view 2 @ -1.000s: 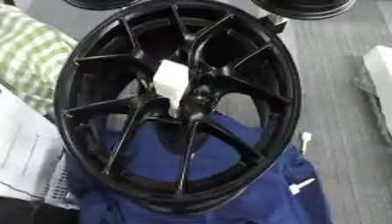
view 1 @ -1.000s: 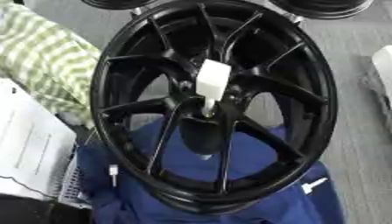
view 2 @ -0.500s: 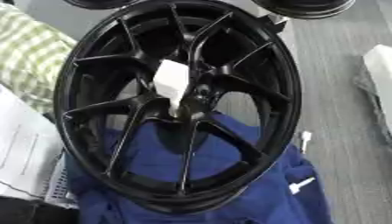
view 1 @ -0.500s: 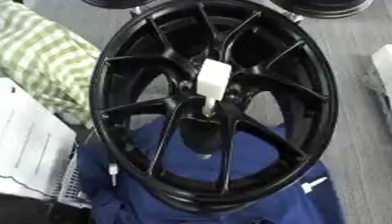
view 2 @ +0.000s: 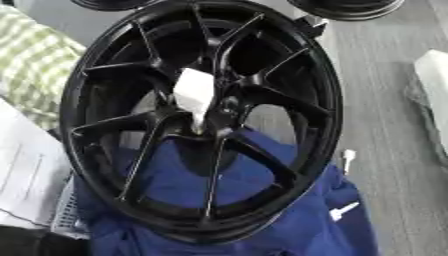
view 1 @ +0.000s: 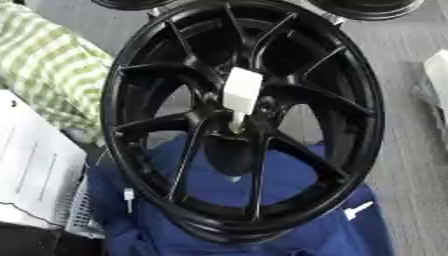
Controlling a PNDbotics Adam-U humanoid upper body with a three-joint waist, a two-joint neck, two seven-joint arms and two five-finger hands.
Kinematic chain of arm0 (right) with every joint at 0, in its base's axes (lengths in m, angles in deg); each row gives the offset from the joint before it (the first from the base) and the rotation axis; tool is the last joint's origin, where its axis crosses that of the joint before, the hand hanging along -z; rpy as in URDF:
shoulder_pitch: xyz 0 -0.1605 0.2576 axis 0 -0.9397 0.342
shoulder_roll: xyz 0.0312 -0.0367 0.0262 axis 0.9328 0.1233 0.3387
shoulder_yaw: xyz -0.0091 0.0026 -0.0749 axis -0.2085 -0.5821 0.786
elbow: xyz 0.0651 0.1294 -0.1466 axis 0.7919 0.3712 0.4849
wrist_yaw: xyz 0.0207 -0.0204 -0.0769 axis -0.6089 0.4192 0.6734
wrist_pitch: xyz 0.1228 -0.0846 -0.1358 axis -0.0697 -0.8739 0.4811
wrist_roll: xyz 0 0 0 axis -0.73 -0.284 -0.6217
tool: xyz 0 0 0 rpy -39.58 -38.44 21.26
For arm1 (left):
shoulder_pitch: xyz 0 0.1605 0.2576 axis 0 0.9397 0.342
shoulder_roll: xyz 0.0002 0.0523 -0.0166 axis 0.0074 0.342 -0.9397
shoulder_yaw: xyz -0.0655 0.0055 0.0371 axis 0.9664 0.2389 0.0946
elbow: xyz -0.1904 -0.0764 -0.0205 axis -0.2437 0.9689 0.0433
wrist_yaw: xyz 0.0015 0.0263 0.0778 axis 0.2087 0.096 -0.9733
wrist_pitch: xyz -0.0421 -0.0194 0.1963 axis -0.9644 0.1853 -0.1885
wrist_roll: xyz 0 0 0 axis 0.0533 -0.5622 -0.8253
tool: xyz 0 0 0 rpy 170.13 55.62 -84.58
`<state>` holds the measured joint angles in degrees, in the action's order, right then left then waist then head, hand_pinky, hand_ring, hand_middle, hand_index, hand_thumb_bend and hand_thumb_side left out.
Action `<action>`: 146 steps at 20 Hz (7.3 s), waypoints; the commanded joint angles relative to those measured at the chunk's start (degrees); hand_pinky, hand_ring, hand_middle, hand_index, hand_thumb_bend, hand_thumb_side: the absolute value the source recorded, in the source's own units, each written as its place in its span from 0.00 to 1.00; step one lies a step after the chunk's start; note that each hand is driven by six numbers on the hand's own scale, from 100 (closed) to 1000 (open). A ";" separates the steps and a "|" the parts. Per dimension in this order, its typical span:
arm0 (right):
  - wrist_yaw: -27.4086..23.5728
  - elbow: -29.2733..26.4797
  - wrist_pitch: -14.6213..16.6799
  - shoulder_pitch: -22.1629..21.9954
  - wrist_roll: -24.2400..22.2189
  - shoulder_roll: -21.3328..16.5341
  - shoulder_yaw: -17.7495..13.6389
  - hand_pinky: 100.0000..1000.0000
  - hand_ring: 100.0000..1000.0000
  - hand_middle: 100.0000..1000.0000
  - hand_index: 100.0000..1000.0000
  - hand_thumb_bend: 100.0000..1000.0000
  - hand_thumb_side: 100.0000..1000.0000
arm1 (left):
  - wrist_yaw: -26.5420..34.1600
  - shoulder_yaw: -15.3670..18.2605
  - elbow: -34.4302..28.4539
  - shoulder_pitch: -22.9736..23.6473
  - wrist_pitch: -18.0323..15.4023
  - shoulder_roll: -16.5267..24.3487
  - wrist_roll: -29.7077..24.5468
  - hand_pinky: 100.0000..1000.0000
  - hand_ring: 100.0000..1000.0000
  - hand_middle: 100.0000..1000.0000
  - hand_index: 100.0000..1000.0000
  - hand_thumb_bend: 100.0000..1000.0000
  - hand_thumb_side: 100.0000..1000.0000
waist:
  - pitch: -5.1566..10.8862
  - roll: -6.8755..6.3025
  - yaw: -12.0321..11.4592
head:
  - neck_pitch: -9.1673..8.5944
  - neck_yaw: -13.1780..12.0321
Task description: Pull the pin out of the wheel hub.
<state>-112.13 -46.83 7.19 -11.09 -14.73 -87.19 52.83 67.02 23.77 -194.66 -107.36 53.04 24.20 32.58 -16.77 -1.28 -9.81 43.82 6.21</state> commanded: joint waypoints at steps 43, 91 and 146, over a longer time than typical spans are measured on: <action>8.93 -1.71 -10.03 -10.65 6.27 14.83 -3.62 1.00 0.78 0.50 0.70 0.00 0.52 | -3.95 -43.93 8.17 -57.57 7.75 9.33 -47.69 0.82 0.76 0.74 0.86 0.50 0.43 | 2.52 -2.08 1.73 | -0.16 1.22; 14.11 -0.65 -12.22 -9.08 3.65 19.57 -2.51 1.00 0.78 0.50 0.71 0.00 0.57 | -16.96 -46.23 17.37 -52.16 8.25 4.58 -51.39 0.80 0.76 0.73 0.82 0.44 0.31 | -1.25 -1.63 3.26 | -1.22 -1.03; 15.01 1.55 -12.41 -9.39 2.92 20.77 -3.83 1.00 0.79 0.50 0.71 0.00 0.58 | -7.46 -33.78 9.12 -48.73 14.37 8.90 -41.63 0.69 0.41 0.18 0.33 0.14 0.00 | -1.22 -1.18 3.20 | -1.38 -0.23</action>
<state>-97.32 -44.94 -5.45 -20.59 -11.85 -65.16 49.68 58.74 -12.17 -184.02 -155.37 67.13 31.13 -9.57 -19.52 -2.74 -6.57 42.72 5.74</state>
